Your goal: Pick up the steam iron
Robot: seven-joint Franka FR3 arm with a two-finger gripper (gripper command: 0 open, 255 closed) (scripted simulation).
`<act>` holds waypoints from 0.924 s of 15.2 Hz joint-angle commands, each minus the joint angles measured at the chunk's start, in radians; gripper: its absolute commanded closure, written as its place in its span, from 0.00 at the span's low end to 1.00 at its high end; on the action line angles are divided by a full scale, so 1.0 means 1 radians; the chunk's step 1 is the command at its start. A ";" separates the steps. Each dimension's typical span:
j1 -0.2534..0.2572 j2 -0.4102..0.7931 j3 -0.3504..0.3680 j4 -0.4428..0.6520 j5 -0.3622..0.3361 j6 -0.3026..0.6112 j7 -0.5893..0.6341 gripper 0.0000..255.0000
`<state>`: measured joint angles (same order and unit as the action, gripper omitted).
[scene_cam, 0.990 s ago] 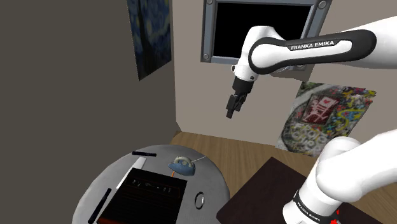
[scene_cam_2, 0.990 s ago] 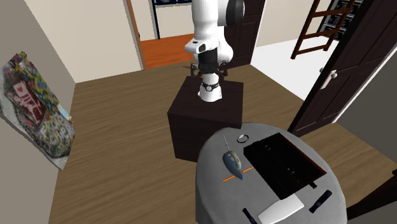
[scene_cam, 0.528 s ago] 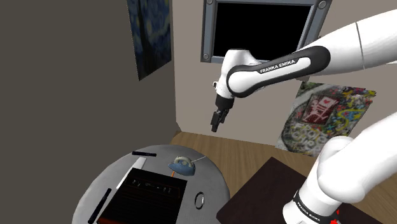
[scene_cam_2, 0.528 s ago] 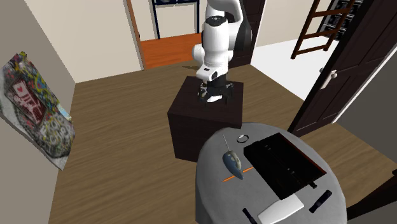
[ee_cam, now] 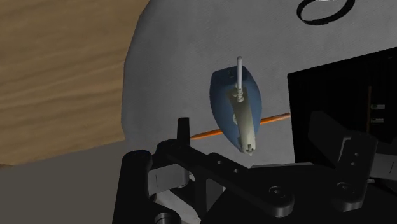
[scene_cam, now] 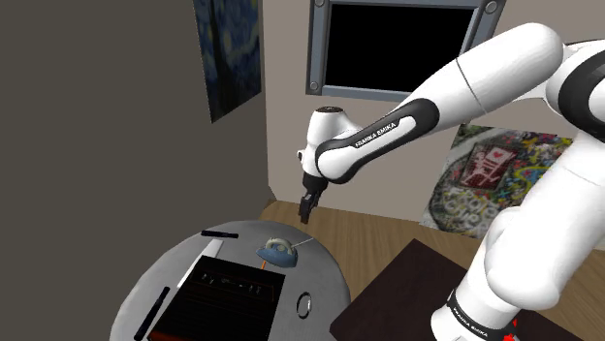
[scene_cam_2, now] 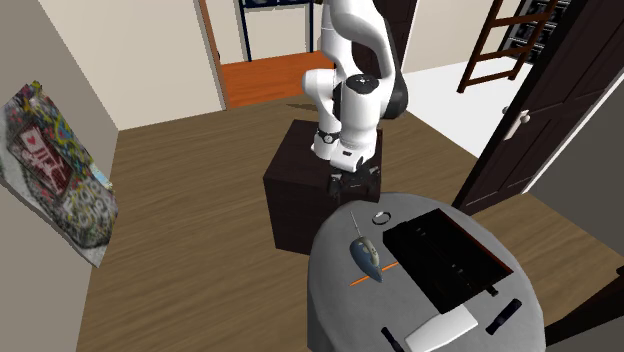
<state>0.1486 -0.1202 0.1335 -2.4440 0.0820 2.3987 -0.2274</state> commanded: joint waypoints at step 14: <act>0.060 0.405 0.021 0.141 -0.170 0.250 0.080 0.00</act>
<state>0.2065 0.2700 0.1568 -2.3020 -0.0824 2.6332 -0.1523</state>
